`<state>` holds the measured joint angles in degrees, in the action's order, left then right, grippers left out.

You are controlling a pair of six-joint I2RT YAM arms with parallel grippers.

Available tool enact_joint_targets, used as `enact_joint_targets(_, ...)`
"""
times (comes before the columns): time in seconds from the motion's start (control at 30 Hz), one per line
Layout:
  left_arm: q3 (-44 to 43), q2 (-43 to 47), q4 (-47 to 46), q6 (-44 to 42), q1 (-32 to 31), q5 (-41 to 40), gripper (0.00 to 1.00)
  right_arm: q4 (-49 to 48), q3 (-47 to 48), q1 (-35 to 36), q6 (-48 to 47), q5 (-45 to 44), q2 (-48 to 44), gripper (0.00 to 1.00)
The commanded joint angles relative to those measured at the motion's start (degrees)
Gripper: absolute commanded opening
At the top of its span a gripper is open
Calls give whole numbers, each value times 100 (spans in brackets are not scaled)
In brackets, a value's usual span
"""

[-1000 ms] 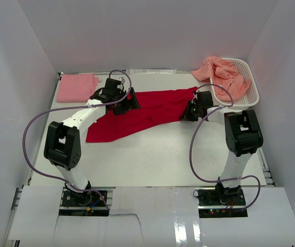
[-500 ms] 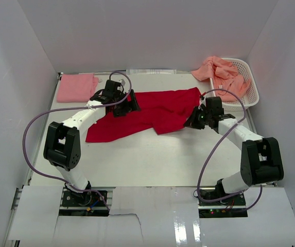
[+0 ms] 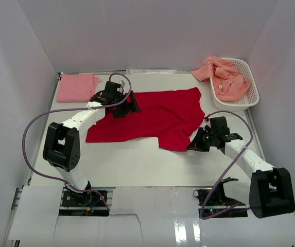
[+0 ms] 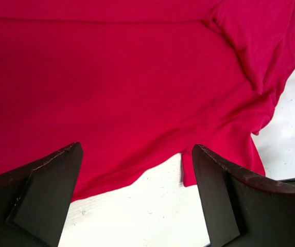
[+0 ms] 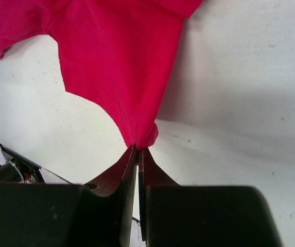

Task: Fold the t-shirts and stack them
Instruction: Fold the flattened tshirt in 1/3 of the way

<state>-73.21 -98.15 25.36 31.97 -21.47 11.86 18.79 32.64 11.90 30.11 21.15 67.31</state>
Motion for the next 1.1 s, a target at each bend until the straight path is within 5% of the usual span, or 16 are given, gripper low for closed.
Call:
enact_joint_targets(0.0, 79, 375, -40, -32, 38, 97, 98, 309, -109, -12, 127, 47, -411, 8)
enact_joint_targets(0.63, -44, 296, -5, -103, 38, 317, 98, 2155, 5, -12, -154, -954, -1352, 9)
enact_joint_targets(0.7, -53, 279, -5, -112, 38, 335, 98, 2243, -21, -12, -233, -990, -1308, 16)
enact_joint_targets(0.73, -62, 261, 12, -112, 38, 343, 98, 2296, -47, -12, -373, -894, -1204, 34)
enact_joint_targets(0.83, -106, 217, 47, -129, 38, 370, 98, 2428, -30, -4, -479, -840, -984, 53)
enact_joint_targets(0.93, -176, 173, 100, -155, 38, 387, 98, 2560, 163, -4, -410, -1174, -1131, 65)
enact_joint_targets(1.07, -448, -10, 197, -182, 38, 501, 98, 2499, 707, -4, -426, -1446, -1203, 67)
